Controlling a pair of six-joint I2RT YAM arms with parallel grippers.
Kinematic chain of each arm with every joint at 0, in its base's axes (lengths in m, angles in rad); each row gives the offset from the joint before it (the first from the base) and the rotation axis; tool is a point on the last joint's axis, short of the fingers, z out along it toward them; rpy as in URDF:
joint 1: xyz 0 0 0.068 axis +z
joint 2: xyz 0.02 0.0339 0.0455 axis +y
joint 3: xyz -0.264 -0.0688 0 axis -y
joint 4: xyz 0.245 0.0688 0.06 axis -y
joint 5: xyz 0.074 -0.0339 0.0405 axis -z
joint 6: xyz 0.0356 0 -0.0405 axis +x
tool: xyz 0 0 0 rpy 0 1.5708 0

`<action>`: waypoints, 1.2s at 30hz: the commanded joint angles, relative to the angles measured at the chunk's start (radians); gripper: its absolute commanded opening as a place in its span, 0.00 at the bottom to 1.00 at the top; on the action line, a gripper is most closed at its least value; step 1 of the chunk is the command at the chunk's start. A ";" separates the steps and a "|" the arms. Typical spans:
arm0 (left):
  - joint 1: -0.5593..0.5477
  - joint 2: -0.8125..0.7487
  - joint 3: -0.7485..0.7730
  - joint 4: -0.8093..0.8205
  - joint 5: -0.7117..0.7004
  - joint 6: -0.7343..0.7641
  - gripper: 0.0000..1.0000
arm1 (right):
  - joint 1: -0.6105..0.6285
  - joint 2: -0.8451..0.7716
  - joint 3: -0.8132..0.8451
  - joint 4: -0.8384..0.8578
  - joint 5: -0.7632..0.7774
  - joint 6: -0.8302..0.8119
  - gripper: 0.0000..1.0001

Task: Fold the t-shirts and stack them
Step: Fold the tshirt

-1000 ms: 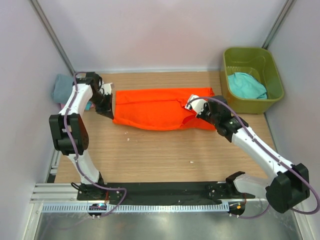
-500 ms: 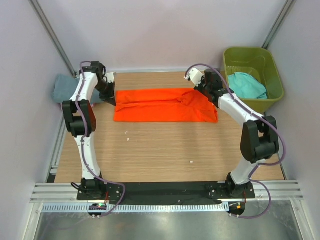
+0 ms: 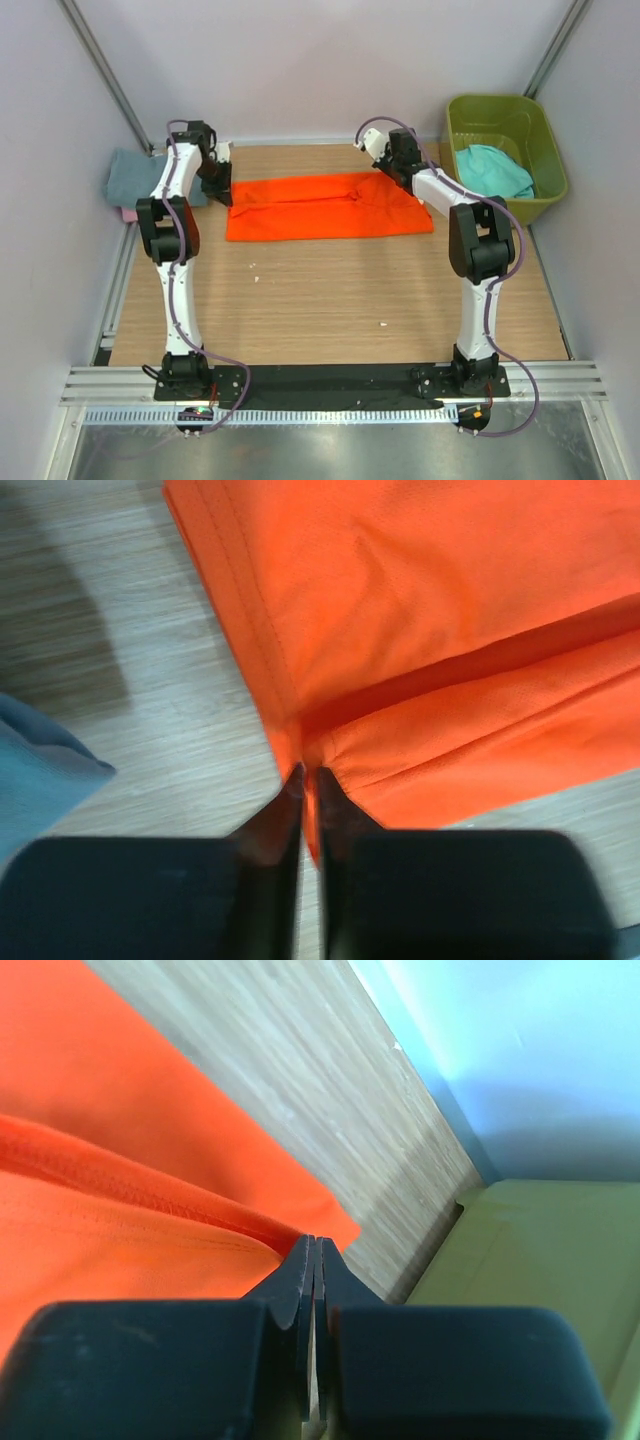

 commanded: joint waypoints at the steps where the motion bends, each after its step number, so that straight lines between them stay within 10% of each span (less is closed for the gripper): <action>1: 0.008 -0.006 0.057 0.031 -0.072 -0.036 0.21 | -0.003 0.026 0.090 0.108 0.081 0.040 0.07; 5: 0.006 -0.115 0.037 0.059 -0.072 -0.051 0.36 | 0.002 -0.023 0.113 0.181 0.185 0.129 0.36; 11: -0.015 -0.271 -0.104 0.100 0.049 -0.051 0.45 | 0.006 -0.160 0.063 0.076 0.168 0.273 0.47; 22: -0.143 -0.157 -0.186 0.042 0.162 0.020 0.44 | 0.000 -0.112 0.009 -0.271 -0.010 0.606 0.48; 36: -0.173 -0.058 -0.196 0.082 -0.028 0.053 0.46 | 0.000 0.150 0.177 -0.389 -0.122 0.732 0.48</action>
